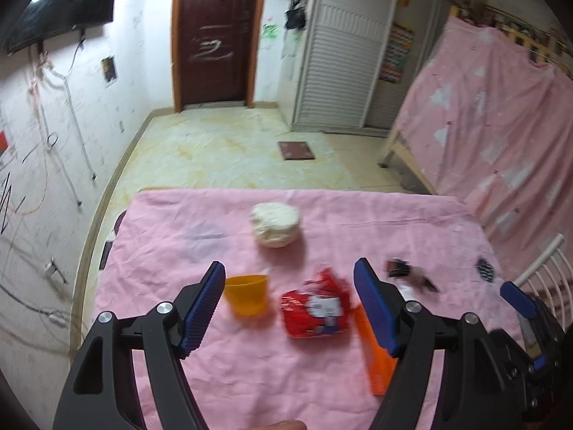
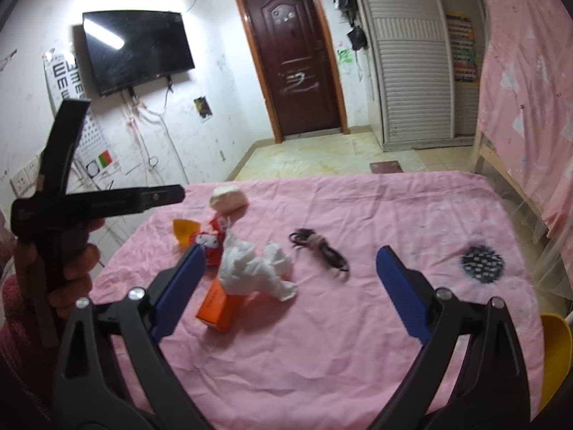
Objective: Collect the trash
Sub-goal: 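Grasp the second yellow cup with the left tool while the right tool grasps the white tissue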
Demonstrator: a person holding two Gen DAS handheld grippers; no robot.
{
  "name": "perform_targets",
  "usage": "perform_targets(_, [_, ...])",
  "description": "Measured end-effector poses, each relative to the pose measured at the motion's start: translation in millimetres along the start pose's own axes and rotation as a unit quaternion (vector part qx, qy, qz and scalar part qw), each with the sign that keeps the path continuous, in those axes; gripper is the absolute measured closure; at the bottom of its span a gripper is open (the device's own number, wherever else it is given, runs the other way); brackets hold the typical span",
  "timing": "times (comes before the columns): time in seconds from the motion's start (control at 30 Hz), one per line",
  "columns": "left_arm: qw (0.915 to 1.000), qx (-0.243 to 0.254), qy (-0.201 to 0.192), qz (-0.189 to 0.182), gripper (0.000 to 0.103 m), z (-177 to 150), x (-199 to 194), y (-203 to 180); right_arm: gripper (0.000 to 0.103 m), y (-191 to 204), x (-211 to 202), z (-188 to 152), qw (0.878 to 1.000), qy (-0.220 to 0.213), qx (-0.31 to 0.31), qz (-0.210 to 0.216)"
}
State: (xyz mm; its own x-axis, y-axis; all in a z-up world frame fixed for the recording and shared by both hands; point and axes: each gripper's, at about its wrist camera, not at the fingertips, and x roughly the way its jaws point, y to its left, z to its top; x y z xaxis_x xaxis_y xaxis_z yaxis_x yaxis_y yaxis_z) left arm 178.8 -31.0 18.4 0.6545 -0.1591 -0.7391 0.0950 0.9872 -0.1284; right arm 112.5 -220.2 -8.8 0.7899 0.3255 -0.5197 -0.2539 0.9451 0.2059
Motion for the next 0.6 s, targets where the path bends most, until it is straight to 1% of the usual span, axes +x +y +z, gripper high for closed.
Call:
perform_targets(0.2, [0.9988,-0.029,0.031,0.024,0.036,-5,27,24,0.009,20,25,-2,0.999,0.029,-0.020,0.017])
perform_targets(0.4, [0.9964,-0.044,0.063,0.034,0.036,-10,51,36,0.009,32,48,-5,0.998,0.053,-0.028,0.028])
perform_targets(0.43, [0.9960,-0.045,0.068,0.036,0.039,-12,55,37,0.009,33,51,-5,0.998,0.056,-0.029,0.028])
perform_targets(0.47, [0.9958,-0.045,0.070,0.037,0.045,-12,58,37,0.009,35,55,-5,0.997,0.061,-0.032,0.029])
perform_targets(0.5, [0.9954,-0.046,0.075,0.037,0.050,-13,60,38,0.009,36,58,-6,0.997,0.066,-0.035,0.030])
perform_targets(0.53, [0.9949,-0.050,0.081,0.033,0.056,-14,64,39,0.013,37,60,-6,0.997,0.068,-0.037,0.028])
perform_targets(0.57, [0.9947,-0.051,0.084,0.030,0.060,-14,66,40,0.017,37,62,-6,0.996,0.072,-0.037,0.028])
perform_targets(0.6, [0.9947,-0.051,0.084,0.030,0.063,-14,67,40,0.026,38,64,-6,0.996,0.075,-0.037,0.028])
